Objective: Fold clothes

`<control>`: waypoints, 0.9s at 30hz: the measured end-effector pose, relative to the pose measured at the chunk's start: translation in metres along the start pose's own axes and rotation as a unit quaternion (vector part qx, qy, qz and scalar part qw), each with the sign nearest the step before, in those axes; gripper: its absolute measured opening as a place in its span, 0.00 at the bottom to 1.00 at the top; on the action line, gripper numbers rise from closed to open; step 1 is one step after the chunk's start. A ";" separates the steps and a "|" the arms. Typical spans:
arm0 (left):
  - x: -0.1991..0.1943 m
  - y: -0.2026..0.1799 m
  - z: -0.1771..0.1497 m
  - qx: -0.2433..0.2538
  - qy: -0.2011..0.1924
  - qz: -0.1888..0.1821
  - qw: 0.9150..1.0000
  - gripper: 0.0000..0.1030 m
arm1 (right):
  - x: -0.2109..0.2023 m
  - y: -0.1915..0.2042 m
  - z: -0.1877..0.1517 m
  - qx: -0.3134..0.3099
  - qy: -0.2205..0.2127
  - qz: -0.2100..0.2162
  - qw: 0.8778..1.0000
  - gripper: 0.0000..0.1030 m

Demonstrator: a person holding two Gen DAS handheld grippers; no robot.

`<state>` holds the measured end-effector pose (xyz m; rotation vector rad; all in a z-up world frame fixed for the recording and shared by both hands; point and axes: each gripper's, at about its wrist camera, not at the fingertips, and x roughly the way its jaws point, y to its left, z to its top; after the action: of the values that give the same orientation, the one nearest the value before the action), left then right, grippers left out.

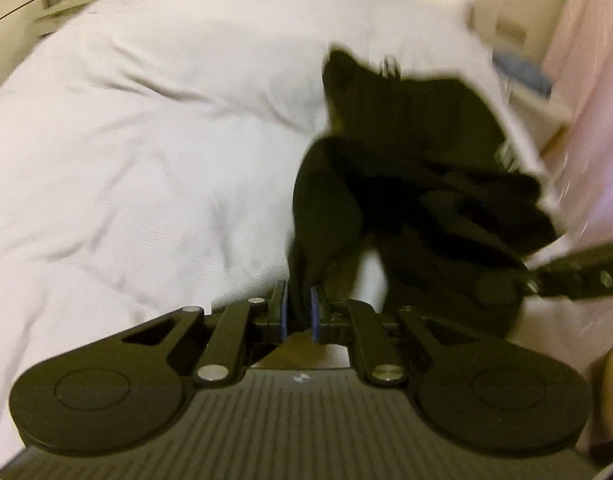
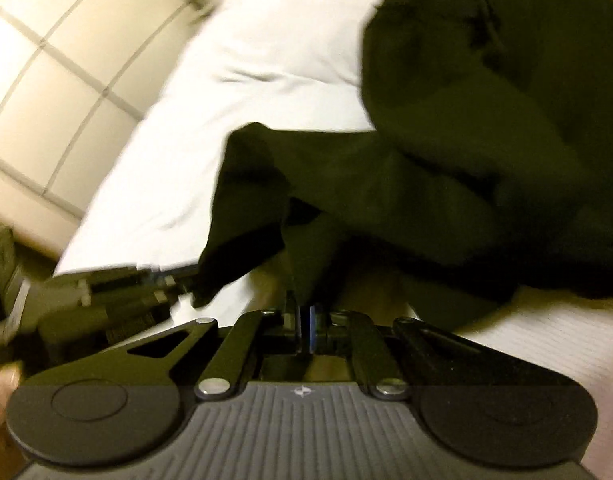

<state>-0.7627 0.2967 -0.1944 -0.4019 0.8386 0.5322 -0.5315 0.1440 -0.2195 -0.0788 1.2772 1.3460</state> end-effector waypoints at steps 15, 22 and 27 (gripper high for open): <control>-0.278 0.080 -0.112 -0.257 -0.046 0.208 0.943 0.01 | -0.114 0.147 -0.108 -0.159 0.277 0.227 0.920 0.09; -0.224 0.005 -0.227 -0.373 0.067 0.153 0.913 0.26 | -0.107 0.079 -0.135 -0.097 0.370 0.037 0.923 0.63; -0.190 -0.072 -0.284 -0.501 0.092 0.092 0.855 0.33 | -0.123 0.014 -0.079 -0.055 0.330 -0.054 0.941 0.69</control>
<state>-0.9932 0.0342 -0.2086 -1.3599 0.7275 1.1185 -0.5561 0.0140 -0.1557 -0.7196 1.7151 1.3421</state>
